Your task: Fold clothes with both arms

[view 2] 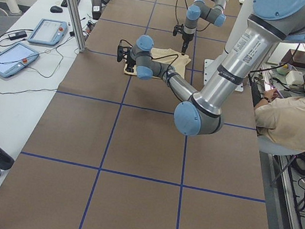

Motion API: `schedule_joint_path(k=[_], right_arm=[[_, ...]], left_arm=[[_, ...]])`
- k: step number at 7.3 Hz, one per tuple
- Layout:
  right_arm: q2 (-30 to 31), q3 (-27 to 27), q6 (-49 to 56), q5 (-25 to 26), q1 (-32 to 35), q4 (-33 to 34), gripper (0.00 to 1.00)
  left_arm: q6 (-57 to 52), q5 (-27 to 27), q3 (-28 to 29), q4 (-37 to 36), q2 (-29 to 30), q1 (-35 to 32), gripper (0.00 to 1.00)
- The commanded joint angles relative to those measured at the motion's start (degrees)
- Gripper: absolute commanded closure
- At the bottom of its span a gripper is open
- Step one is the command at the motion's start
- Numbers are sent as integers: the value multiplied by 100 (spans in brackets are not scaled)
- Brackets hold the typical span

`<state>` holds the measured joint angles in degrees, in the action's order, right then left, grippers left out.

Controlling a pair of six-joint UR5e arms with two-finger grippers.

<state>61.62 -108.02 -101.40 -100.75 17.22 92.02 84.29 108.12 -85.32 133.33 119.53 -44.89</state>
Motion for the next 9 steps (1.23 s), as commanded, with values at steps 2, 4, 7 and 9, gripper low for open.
schedule_joint_path(k=[2,4,7,9], right_arm=[[597,-26,-2736,503,-8,-1617,33],[737,-9,-3302,696,-182,-1617,33],[703,17,-3466,829,-333,-1608,35],[729,44,-3439,821,-324,-1600,36]], left_arm=[[-9,-1,7,0,9,6,51],[-9,-10,7,0,0,6,51],[-9,-10,7,0,0,6,51],[-9,-10,7,0,0,6,51]])
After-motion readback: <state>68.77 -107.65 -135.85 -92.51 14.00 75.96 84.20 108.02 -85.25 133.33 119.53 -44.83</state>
